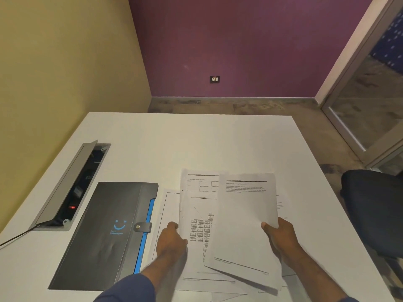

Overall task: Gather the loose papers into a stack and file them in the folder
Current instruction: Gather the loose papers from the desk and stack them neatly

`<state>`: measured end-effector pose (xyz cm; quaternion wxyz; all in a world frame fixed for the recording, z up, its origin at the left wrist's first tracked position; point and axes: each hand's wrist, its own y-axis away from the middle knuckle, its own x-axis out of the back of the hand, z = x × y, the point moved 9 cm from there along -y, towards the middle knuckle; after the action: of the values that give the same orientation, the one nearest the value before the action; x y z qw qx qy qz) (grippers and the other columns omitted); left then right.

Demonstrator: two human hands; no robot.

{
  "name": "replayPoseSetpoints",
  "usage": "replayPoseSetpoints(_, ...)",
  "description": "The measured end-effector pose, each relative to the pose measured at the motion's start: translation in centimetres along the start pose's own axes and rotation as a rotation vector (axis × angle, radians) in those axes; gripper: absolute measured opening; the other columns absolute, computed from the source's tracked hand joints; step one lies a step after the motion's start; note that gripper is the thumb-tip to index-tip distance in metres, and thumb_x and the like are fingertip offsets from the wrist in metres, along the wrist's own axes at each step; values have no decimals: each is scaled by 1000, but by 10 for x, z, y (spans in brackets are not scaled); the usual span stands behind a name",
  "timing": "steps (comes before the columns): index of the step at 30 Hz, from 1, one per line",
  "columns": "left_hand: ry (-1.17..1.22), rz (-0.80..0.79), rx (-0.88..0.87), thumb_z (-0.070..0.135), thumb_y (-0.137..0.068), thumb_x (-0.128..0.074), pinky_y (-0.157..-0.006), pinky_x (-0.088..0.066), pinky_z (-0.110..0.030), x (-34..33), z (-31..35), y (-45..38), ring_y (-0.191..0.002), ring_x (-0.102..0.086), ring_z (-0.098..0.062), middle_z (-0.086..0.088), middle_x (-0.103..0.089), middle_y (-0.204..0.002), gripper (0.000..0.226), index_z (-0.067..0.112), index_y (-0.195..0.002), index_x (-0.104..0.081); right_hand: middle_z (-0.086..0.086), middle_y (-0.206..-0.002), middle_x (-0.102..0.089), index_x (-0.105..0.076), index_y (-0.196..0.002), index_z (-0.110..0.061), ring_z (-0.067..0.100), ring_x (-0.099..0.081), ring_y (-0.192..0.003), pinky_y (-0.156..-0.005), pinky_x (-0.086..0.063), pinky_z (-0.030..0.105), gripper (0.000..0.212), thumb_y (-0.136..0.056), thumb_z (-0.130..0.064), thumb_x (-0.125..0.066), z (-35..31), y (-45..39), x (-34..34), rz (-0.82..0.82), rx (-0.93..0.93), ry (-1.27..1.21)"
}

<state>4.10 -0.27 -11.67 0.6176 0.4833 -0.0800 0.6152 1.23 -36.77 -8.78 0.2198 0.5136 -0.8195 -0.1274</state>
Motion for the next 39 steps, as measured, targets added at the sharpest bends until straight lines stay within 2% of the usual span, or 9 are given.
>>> replayPoseSetpoints(6,101,-6,-45,-10,-78,-50,-51,-37,-18,1,6,-11,-64,-47,-7,4,-56,-75,28,17,-74,-48,2,-87,-69,-65,-115,0,25,-66,-80,-73,-50,31,29,-86,1,-66,10,-5,-3,-1,-34,-12)
replayPoseSetpoints(9,193,-33,-85,-15,-77,-43,-43,-39,-10,1,11,-13,-67,-52,-7,1,-58,-80,29,12,-85,-50,1,-87,-69,-65,-113,-2,25,-66,-80,-71,-50,29,28,-85,0,-66,12,-7,-3,4,-42,-13)
replayPoseSetpoints(13,335,-82,-58,2,-82,-68,-47,-48,-10,7,11,-14,-76,-65,-9,2,-65,-93,38,22,-107,-48,-1,-83,-68,-65,-106,-7,20,-64,-75,-63,-49,26,22,-85,2,-66,8,-6,-6,11,-33,1)
replayPoseSetpoints(17,289,-35,-148,24,-75,-85,-50,-43,-17,20,26,-13,-62,-63,-9,4,-64,-72,43,26,-104,-53,-3,-78,-66,-64,-90,-14,9,-60,-68,-55,-44,22,19,-85,4,-64,-1,-1,-10,25,14,71)
replayPoseSetpoints(24,49,77,-244,23,-96,-61,-47,-42,-13,35,33,-10,-63,-64,-1,12,-66,-79,26,27,-121,-55,-2,-77,-64,-64,-93,-13,8,-59,-68,-54,-41,20,19,-86,4,-62,-9,4,-11,25,56,126)
replayPoseSetpoints(29,34,97,-327,16,-96,-60,-46,-44,-7,37,36,-6,-69,-64,3,12,-72,-97,17,32,-103,-62,3,-81,-65,-63,-96,-15,13,-59,-70,-54,-41,20,19,-87,2,-62,-11,8,-12,23,55,123)
replayPoseSetpoints(33,139,123,-320,16,-99,-55,-51,-57,-24,42,37,-8,-70,-67,-10,8,-70,-82,15,29,-91,-57,-3,-67,-60,-66,-89,-2,13,-54,-59,-50,-37,23,8,-86,5,-62,-15,7,-8,40,90,203)
replayPoseSetpoints(37,269,222,-306,9,-97,-57,-46,-43,-15,70,37,-12,-62,-59,-20,5,-61,-74,10,16,-90,-55,1,-69,-60,-67,-95,3,12,-52,-60,-52,-38,23,10,-86,5,-62,-16,7,-2,79,81,200)
replayPoseSetpoints(39,383,250,-264,3,-94,-59,-57,-49,-32,89,33,-15,-68,-62,-30,-2,-63,-77,9,9,-100,-59,6,-73,-60,-66,-98,8,15,-52,-61,-51,-37,23,12,-87,6,-61,-16,6,1,98,81,198)
